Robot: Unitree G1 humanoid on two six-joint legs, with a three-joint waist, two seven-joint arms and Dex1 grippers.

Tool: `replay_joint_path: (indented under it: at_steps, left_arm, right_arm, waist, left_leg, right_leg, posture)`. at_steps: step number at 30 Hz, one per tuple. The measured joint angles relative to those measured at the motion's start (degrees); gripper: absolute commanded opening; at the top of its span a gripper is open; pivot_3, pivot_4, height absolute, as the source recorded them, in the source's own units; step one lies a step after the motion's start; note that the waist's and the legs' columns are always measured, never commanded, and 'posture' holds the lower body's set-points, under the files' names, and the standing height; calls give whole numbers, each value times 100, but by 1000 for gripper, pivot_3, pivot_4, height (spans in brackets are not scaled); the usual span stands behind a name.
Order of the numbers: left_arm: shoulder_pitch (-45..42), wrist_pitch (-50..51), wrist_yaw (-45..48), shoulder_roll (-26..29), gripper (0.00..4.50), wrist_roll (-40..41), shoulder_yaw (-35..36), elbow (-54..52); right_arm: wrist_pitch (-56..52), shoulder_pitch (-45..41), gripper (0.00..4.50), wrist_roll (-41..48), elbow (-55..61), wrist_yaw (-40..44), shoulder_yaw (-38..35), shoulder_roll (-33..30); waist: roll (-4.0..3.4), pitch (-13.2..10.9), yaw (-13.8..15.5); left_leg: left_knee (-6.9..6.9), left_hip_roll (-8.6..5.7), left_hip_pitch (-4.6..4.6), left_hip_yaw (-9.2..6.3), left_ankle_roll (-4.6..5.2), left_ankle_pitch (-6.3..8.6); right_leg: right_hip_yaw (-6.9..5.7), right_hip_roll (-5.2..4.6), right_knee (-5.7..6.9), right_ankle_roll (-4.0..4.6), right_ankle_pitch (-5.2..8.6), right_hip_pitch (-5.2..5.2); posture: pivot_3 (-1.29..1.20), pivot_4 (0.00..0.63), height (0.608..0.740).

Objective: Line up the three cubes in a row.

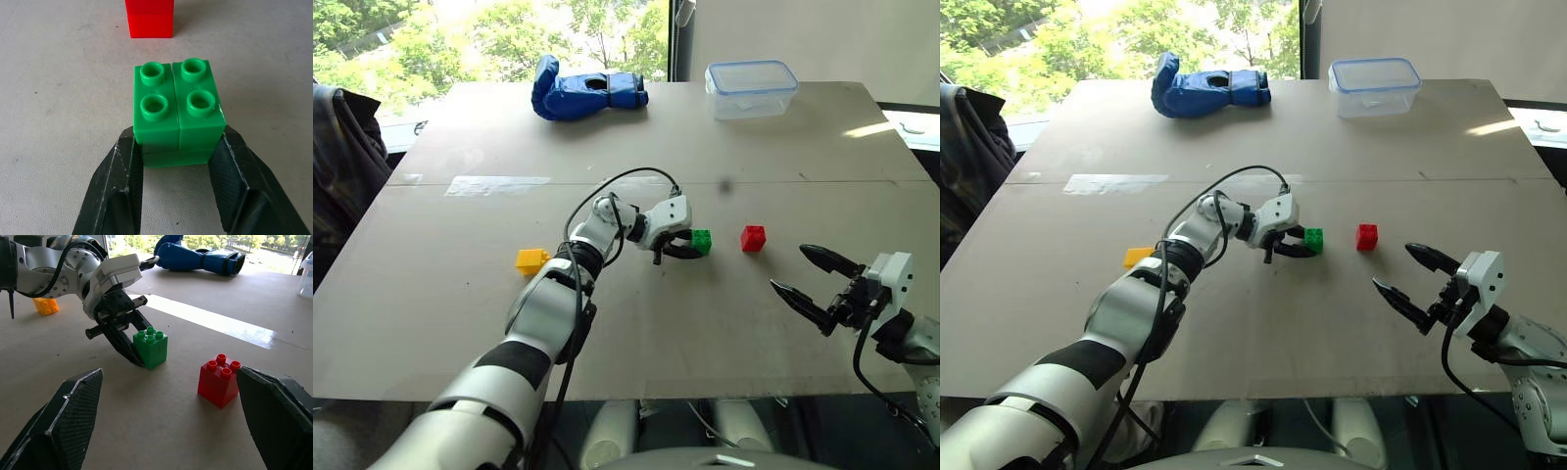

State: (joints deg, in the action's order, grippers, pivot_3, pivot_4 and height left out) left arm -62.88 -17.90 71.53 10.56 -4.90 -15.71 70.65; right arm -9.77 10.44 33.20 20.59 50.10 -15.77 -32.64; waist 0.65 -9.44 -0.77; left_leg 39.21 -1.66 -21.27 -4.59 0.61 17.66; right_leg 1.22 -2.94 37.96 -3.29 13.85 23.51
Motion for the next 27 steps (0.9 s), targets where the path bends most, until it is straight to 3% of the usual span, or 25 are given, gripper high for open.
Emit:
replay_joint_path:
  at_steps: [24, 26, 27]
  left_arm:
    - [-108, -127, -181, -63, 1277, -282, 225, 218]
    - [-122, -122, -181, -66, 2292, -285, 227, 237]
    - [-126, -115, -182, -66, 2561, -290, 226, 249]
  right_arm:
    - [0, 23, 4500, -85, 138, -111, 3, -14]
    - [0, 36, 4500, -85, 143, -111, 3, -14]
    - [0, 40, 4500, -85, 143, -110, 3, -14]
  waist:
    - [0, 0, -1]
    - [0, 0, -1]
    - [0, 0, -1]
  left_leg:
    - [3, 0, 1, 0, 0, 0]
    - [3, 0, 1, 0, 0, 0]
    - [3, 0, 1, 0, 0, 0]
  right_leg:
    - [0, 0, 4, 0, 0, 0]
    - [0, 0, 4, 0, 0, 0]
    - [0, 0, 4, 0, 0, 0]
  posture:
    - [0, 150, 740]
    - [0, 150, 740]
    - [0, 150, 740]
